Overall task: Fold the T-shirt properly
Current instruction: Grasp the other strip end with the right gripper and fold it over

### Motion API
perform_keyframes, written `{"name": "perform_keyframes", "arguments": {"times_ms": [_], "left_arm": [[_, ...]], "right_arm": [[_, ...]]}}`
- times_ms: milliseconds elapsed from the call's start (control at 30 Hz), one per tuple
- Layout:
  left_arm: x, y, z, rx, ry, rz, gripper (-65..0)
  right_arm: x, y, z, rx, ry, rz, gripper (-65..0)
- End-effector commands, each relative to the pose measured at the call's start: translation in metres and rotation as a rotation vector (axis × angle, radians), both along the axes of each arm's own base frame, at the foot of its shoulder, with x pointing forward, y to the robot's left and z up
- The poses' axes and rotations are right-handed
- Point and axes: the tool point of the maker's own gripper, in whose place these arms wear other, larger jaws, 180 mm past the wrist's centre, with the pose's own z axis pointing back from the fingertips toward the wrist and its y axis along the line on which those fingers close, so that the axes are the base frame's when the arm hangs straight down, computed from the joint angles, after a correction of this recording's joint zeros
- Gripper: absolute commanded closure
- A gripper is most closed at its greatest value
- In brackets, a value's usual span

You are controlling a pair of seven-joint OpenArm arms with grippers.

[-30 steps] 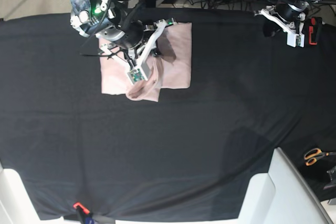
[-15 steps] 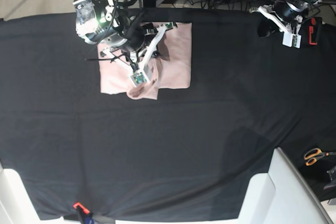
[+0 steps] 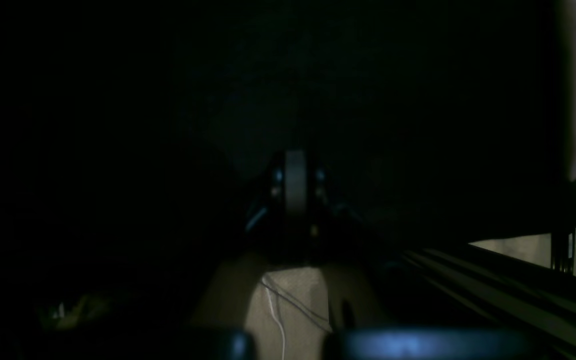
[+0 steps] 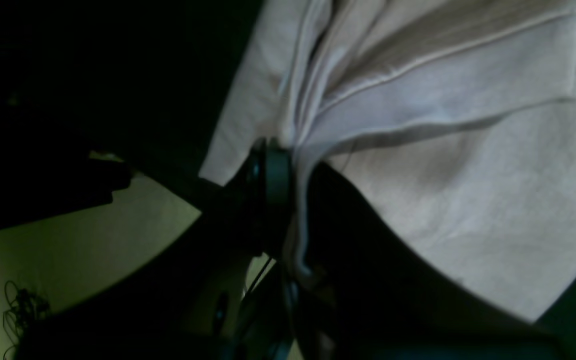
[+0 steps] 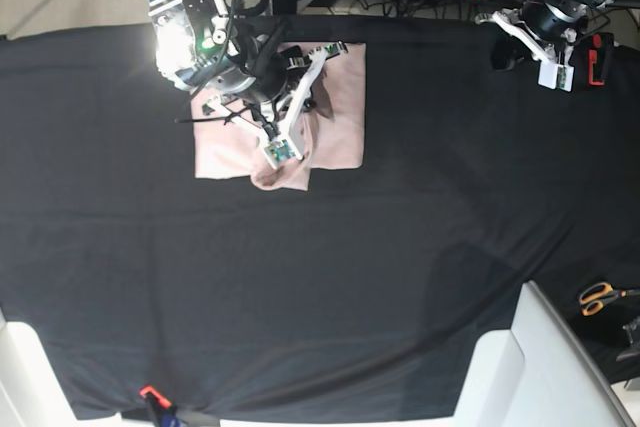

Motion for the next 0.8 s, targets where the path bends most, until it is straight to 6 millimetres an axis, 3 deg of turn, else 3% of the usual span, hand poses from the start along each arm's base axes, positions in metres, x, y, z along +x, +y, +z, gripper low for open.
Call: {"name": "perform_keyframes", "arguments": {"times_ms": [0, 200, 500, 633, 767], "left_arm": [[0.005, 0.004, 0.008, 0.003, -0.032, -0.001, 0.0], [0.004, 0.005, 0.007, 0.006, -0.029, -0.004, 0.0], [0.005, 0.005, 0.008, 0.009, -0.030, -0.005, 0.0], [0.004, 0.025, 0.015, 0.035, -0.048, 0.051, 0.0], [0.003, 0.050, 0.025, 0.070, -0.072, 0.107, 0.0]], "right_arm": [[0.006, 0.007, 0.010, 0.036, -0.029, 0.000, -2.6], [0.006, 0.009, 0.010, 0.025, -0.018, 0.018, -23.3], [0.009, 0.031, 0.023, -0.026, -0.017, 0.189, -24.8], [0.018, 0.026, 0.042, -0.027, -0.079, 0.208, -19.5], [0.024, -0.010, 0.038, -0.069, -0.082, 0.136, 0.0]]}}
